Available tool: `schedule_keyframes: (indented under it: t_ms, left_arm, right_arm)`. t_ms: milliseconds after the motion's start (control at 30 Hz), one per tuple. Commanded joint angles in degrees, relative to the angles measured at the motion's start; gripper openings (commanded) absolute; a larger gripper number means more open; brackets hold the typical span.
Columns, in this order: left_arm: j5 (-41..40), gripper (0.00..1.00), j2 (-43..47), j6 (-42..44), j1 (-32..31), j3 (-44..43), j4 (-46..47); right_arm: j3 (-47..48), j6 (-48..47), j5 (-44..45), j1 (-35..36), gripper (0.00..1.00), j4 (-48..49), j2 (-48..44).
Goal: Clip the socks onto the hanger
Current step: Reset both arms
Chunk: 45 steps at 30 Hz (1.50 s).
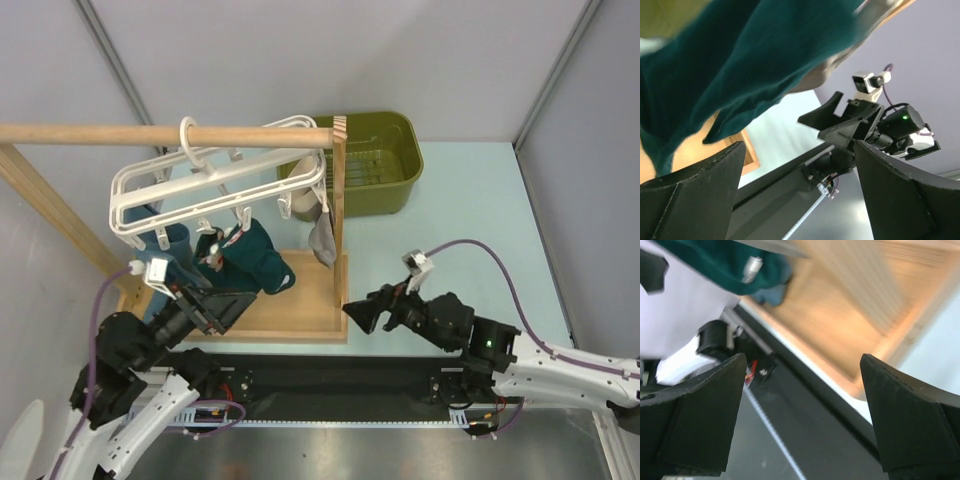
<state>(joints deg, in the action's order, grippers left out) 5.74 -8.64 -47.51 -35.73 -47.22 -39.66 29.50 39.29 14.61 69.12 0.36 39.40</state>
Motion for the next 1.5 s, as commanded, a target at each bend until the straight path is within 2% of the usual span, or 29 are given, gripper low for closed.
schedule_keyframes:
  t_ms: [0,133,200,267,367,400,500,533,633,667,767,800,1033,1467]
  left_arm:
    - [2.8,0.93,3.9,-0.1,-0.2,8.5,7.9]
    - [2.3,0.95,13.3,-0.6,-0.2,18.0,14.8]
    - [1.9,0.97,16.3,-1.5,-0.2,22.8,15.8]
    - [3.4,0.97,15.5,-0.7,-0.2,23.8,15.1]
    - [5.3,1.0,16.1,0.7,-0.2,27.4,16.2]
    - [8.4,0.99,16.3,1.1,-0.2,30.0,17.8]
    - [11.5,1.0,16.6,-0.9,-0.3,36.3,26.0]
    - [13.1,0.99,16.6,-3.7,-0.3,37.9,32.5]
    - [16.4,1.0,16.6,-10.8,-0.3,46.6,46.8]
    - [16.6,0.99,16.6,-12.5,-0.2,49.3,55.1]
    - [16.7,1.0,16.6,-17.3,-0.3,55.7,66.6]
    - [16.4,1.0,16.6,-19.1,-0.2,57.8,67.4]
    - [17.8,1.0,16.6,-18.4,-0.3,57.9,65.9]
    - [17.4,0.99,16.6,-18.9,-0.3,57.8,63.8]
  right_arm:
    - [-7.7,2.5,13.6,0.0,1.0,-1.0,-8.4]
    - [-20.9,4.7,19.1,0.0,1.0,7.8,-21.3]
    - [-29.0,6.0,21.2,0.0,1.0,10.2,-31.4]
    - [-33.7,5.7,21.7,0.3,1.0,13.9,-37.7]
    - [-35.2,4.0,21.1,1.7,1.0,22.5,-30.1]
    - [-35.4,2.9,21.4,2.1,1.0,24.8,-28.3]
    - [-36.2,0.5,24.1,3.3,1.0,32.6,-24.3]
    - [-36.1,0.5,24.9,3.4,1.0,33.8,-24.0]
    - [-36.2,0.4,26.1,2.9,1.0,32.3,-25.7]
    - [-35.8,1.7,26.9,2.8,1.0,30.9,-26.3]
    - [-35.2,6.7,30.6,1.6,1.0,22.4,-28.6]
    - [-35.0,8.1,30.5,1.0,1.0,20.8,-29.1]
    - [-34.5,10.5,30.3,0.5,1.0,9.0,-36.5]
    - [-34.3,18.7,39.9,6.5,1.0,4.3,-34.0]
